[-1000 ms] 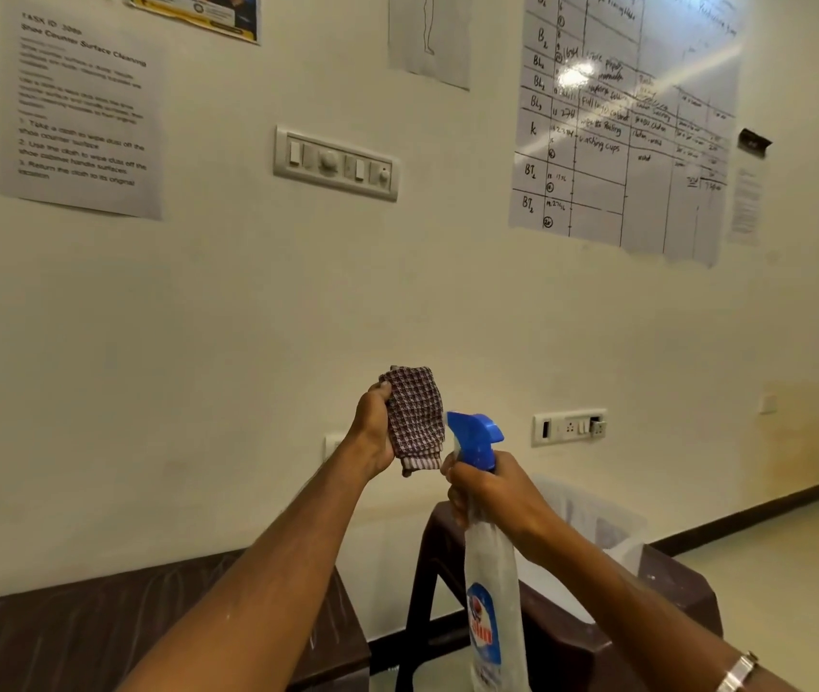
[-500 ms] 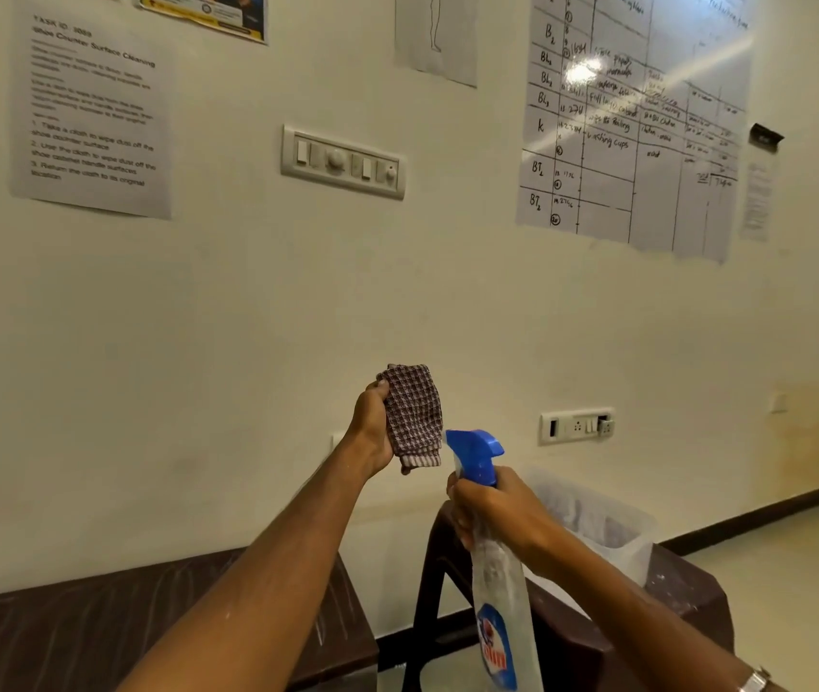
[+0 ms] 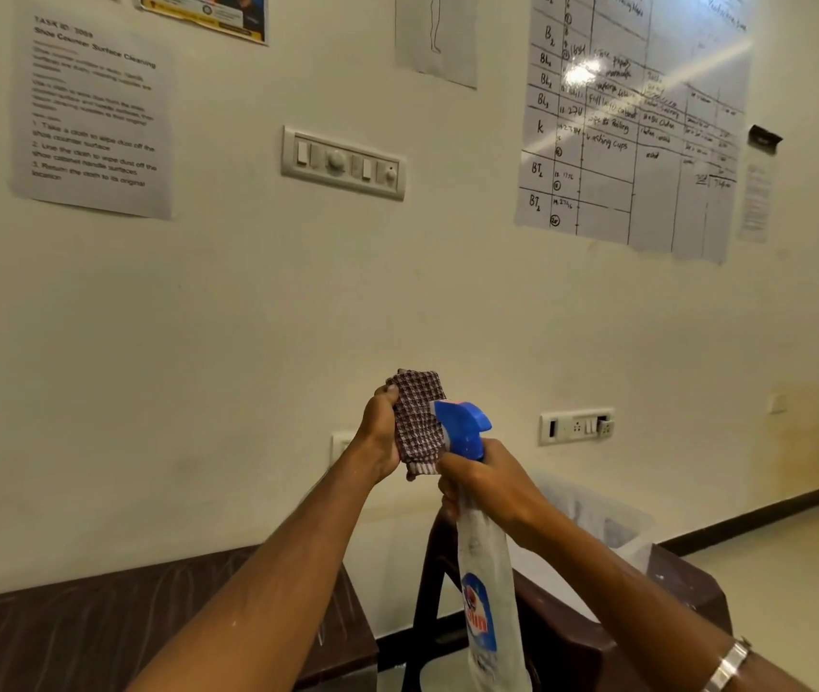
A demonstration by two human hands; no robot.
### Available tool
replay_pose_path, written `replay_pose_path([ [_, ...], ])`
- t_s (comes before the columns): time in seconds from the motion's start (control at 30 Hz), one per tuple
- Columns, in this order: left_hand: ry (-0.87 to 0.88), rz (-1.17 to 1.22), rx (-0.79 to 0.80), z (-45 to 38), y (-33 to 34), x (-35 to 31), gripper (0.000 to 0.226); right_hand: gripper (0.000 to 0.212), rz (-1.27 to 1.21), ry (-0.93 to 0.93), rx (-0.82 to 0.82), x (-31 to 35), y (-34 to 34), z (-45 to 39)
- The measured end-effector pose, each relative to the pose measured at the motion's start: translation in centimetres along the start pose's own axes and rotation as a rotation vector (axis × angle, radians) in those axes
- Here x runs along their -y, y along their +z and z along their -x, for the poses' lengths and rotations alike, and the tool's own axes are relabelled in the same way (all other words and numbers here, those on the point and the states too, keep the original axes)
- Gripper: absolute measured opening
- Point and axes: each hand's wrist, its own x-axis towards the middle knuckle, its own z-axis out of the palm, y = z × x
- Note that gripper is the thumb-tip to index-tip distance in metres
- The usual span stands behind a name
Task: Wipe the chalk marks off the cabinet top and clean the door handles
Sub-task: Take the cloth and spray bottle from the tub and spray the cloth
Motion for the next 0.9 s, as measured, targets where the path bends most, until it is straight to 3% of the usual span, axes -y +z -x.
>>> replay_pose_path([
  [0.17, 0.027, -0.005, 0.019, 0.2, 0.3, -0.2, 0.038, 0.019, 0.005, -0.015, -0.079, 0.0, -1.4, -0.4],
  [0.47, 0.018, -0.026, 0.053, 0.1, 1.7, 0.2, 0.037, 0.01, -0.011, -0.01, -0.103, 0.8, -3.3, -1.4],
  [0.57, 0.011, -0.043, 0.062, -0.3, 2.4, 0.4, 0.038, 0.02, 0.004, -0.007, -0.13, 1.2, -4.1, -1.8],
  [0.9, 0.06, -0.13, 0.098, -1.9, 7.8, 0.2, 0.027, 0.024, 0.011, -0.04, -0.297, 4.0, -9.8, -5.9],
])
